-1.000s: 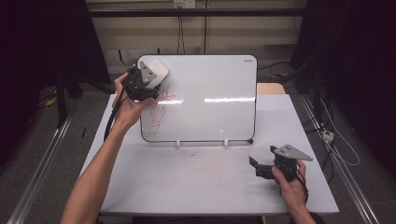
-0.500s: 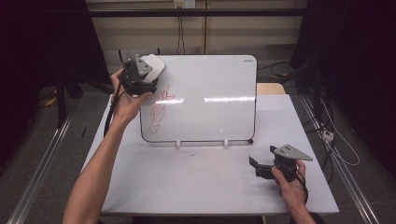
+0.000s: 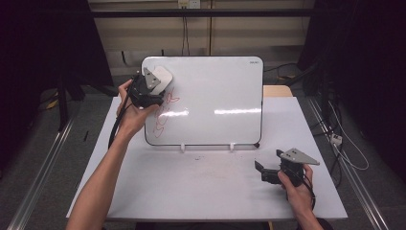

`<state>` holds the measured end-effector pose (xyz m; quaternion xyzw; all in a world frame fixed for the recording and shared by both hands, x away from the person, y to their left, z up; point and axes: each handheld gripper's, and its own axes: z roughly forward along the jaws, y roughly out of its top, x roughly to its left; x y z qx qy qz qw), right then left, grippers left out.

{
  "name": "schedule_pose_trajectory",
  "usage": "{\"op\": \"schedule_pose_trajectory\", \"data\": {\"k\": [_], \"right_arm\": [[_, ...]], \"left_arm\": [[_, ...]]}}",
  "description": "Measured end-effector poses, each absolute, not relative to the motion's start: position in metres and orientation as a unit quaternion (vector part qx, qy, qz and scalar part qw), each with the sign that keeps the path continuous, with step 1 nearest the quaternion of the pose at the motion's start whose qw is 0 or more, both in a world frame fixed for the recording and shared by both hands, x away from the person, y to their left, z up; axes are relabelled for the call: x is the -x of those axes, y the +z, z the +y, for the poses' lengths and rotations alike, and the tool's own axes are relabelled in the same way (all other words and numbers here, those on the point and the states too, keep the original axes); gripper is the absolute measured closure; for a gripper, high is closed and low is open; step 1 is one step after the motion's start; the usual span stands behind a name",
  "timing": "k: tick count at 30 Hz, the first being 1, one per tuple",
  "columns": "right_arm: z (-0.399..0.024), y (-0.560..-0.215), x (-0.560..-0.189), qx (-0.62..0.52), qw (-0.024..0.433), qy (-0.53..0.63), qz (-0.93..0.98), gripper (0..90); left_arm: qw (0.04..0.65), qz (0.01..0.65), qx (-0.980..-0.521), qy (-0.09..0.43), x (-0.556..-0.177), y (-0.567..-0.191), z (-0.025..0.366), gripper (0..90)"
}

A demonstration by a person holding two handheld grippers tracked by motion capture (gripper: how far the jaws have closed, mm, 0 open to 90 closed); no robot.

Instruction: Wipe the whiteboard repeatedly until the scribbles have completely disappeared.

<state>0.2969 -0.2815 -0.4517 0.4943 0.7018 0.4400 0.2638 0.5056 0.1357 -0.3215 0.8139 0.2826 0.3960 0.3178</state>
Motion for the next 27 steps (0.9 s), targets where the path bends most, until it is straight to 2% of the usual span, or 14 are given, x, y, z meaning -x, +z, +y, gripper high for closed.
{"op": "schedule_pose_trajectory", "data": {"k": [18,27], "right_arm": [[-0.281,-0.452,-0.297,-0.494,0.266,0.439,0.702,6.0],[-0.282,-0.452,-0.297,-0.493,0.263,0.440,0.703,6.0]], "left_arm": [[0.290,0.245,-0.834,0.401,-0.483,-0.339,0.113,31.2],[0.319,0.284,-0.818,0.384,-0.495,-0.324,0.121,31.2]]}}
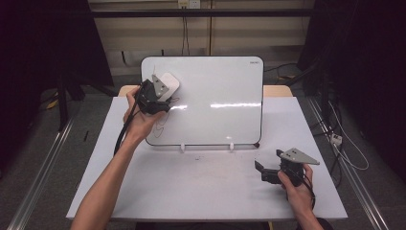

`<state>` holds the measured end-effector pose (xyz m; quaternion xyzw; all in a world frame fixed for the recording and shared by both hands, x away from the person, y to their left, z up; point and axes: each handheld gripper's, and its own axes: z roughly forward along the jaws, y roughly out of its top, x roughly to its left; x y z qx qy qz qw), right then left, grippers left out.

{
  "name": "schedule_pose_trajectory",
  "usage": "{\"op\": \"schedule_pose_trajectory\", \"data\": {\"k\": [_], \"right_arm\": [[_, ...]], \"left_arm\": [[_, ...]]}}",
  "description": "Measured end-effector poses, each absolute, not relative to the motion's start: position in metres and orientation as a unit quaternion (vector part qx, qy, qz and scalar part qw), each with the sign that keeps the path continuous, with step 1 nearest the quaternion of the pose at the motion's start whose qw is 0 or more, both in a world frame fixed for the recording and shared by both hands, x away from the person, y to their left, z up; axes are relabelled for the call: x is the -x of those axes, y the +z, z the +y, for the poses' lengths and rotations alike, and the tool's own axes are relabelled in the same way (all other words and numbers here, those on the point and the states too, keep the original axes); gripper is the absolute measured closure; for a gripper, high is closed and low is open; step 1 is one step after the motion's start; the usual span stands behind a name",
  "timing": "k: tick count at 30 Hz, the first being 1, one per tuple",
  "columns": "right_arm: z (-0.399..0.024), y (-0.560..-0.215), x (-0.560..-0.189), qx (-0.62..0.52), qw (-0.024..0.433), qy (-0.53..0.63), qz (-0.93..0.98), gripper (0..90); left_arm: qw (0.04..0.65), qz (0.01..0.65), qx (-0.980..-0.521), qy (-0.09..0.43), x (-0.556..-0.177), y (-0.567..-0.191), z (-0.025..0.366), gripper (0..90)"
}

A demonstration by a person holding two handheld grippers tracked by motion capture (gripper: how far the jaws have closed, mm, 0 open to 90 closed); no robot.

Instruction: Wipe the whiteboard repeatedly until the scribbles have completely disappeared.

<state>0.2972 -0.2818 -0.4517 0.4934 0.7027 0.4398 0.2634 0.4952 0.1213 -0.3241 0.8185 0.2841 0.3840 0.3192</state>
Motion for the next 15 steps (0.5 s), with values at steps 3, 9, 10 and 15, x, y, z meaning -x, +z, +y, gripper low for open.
{"op": "schedule_pose_trajectory", "data": {"k": [3,9,10,15], "right_arm": [[-0.282,-0.451,-0.297,-0.494,0.262,0.440,0.702,5.9],[-0.282,-0.451,-0.296,-0.494,0.262,0.441,0.702,5.9],[-0.282,-0.451,-0.296,-0.494,0.262,0.441,0.702,5.9],[-0.282,-0.451,-0.296,-0.494,0.261,0.441,0.702,5.9]], "left_arm": [[0.320,0.295,-0.816,0.381,-0.504,-0.315,0.128,31.2],[0.335,0.339,-0.796,0.373,-0.513,-0.304,0.137,31.2],[0.334,0.341,-0.796,0.372,-0.514,-0.303,0.138,31.2],[0.338,0.379,-0.779,0.368,-0.514,-0.300,0.143,31.2]]}}
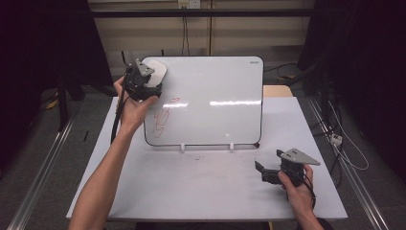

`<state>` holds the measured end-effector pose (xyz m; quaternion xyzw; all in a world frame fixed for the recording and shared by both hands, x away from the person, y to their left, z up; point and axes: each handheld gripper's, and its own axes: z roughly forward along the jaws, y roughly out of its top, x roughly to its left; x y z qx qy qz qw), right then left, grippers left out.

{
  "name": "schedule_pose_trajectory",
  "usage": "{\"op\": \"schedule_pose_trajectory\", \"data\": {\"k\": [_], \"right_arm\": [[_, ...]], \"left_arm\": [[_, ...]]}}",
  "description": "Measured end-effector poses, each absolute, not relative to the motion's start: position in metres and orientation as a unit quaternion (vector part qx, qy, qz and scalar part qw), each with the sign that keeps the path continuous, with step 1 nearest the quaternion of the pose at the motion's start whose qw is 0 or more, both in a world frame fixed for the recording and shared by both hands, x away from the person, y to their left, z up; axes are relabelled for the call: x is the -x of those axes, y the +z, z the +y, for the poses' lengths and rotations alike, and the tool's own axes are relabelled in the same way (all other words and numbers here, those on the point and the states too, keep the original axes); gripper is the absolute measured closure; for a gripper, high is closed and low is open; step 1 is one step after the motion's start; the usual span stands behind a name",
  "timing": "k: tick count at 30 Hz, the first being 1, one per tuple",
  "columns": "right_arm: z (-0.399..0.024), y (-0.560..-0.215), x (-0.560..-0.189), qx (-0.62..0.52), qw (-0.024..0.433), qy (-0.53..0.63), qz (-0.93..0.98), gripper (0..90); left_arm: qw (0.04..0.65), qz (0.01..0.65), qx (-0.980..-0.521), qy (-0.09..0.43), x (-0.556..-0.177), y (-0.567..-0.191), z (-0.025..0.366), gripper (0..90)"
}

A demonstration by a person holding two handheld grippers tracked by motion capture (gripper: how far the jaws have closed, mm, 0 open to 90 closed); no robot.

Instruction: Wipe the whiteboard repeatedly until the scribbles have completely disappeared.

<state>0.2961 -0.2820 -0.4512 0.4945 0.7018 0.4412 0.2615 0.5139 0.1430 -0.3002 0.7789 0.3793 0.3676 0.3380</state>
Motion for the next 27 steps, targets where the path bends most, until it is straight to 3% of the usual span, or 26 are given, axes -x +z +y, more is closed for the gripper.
{"op": "schedule_pose_trajectory", "data": {"k": [5,10,27], "right_arm": [[-0.282,-0.451,-0.296,-0.495,0.262,0.441,0.702,5.9],[-0.283,-0.451,-0.296,-0.494,0.263,0.441,0.702,5.9],[-0.281,-0.451,-0.297,-0.494,0.263,0.440,0.702,5.9]], "left_arm": [[0.360,0.423,-0.755,0.349,-0.516,-0.299,0.147,31.1],[0.351,0.426,-0.754,0.356,-0.517,-0.300,0.143,31.1],[0.297,0.365,-0.803,0.365,-0.516,-0.301,0.127,31.2]]}}
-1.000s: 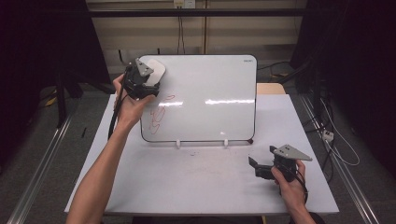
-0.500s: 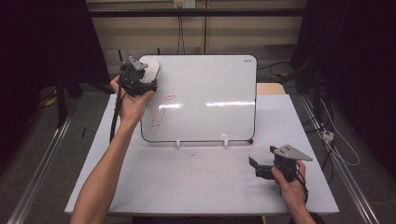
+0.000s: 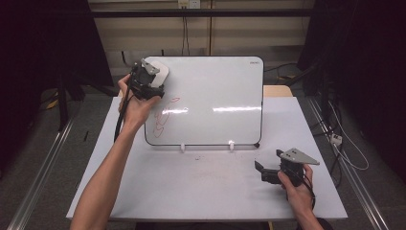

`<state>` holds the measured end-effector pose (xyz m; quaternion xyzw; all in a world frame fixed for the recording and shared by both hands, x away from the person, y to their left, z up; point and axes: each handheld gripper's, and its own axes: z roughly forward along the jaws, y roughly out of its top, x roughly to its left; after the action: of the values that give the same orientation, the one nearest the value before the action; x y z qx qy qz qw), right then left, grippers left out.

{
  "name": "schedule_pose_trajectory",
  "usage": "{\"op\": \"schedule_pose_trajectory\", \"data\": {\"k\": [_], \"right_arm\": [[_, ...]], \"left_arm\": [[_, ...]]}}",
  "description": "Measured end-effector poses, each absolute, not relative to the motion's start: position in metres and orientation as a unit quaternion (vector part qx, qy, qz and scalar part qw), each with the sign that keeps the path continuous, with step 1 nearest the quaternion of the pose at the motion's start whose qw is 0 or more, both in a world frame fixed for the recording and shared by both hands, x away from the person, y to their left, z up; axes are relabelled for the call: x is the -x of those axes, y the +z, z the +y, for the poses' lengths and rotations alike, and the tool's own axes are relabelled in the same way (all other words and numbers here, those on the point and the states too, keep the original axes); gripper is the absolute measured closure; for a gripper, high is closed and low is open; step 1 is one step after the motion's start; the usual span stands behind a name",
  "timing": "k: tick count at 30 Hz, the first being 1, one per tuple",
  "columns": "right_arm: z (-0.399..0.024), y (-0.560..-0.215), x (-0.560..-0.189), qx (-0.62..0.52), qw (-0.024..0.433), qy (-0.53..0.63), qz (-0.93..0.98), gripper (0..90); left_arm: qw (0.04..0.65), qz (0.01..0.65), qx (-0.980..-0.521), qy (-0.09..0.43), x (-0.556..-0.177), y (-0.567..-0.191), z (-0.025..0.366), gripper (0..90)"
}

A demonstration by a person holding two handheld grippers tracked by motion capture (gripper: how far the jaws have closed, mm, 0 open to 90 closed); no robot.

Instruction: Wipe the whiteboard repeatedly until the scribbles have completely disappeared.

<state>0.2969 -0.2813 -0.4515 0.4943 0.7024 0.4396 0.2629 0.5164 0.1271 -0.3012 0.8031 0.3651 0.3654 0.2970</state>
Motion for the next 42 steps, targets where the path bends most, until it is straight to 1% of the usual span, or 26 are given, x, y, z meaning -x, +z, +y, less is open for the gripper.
{"op": "schedule_pose_trajectory", "data": {"k": [4,13,16,26,30,33,35,42], "right_arm": [[-0.281,-0.451,-0.297,-0.494,0.265,0.439,0.702,5.9],[-0.281,-0.452,-0.297,-0.492,0.264,0.441,0.703,5.9],[-0.281,-0.452,-0.297,-0.494,0.263,0.440,0.702,5.9],[-0.281,-0.452,-0.297,-0.492,0.264,0.440,0.703,5.8],[-0.281,-0.452,-0.297,-0.493,0.264,0.441,0.702,5.8],[-0.281,-0.452,-0.297,-0.492,0.263,0.440,0.703,5.9],[-0.281,-0.452,-0.297,-0.493,0.263,0.440,0.703,5.9],[-0.282,-0.452,-0.297,-0.493,0.263,0.440,0.703,5.8]], "left_arm": [[0.292,0.335,-0.822,0.356,-0.510,-0.308,0.118,31.1],[0.268,0.276,-0.841,0.381,-0.485,-0.332,0.095,31.1],[0.262,0.267,-0.841,0.390,-0.482,-0.335,0.092,31.2],[0.242,0.227,-0.857,0.395,-0.466,-0.352,0.084,31.2],[0.245,0.221,-0.855,0.400,-0.462,-0.356,0.085,31.2],[0.254,0.229,-0.856,0.388,-0.465,-0.355,0.087,31.2],[0.265,0.241,-0.854,0.377,-0.468,-0.352,0.090,31.2],[0.275,0.240,-0.848,0.385,-0.488,-0.330,0.100,31.2]]}}
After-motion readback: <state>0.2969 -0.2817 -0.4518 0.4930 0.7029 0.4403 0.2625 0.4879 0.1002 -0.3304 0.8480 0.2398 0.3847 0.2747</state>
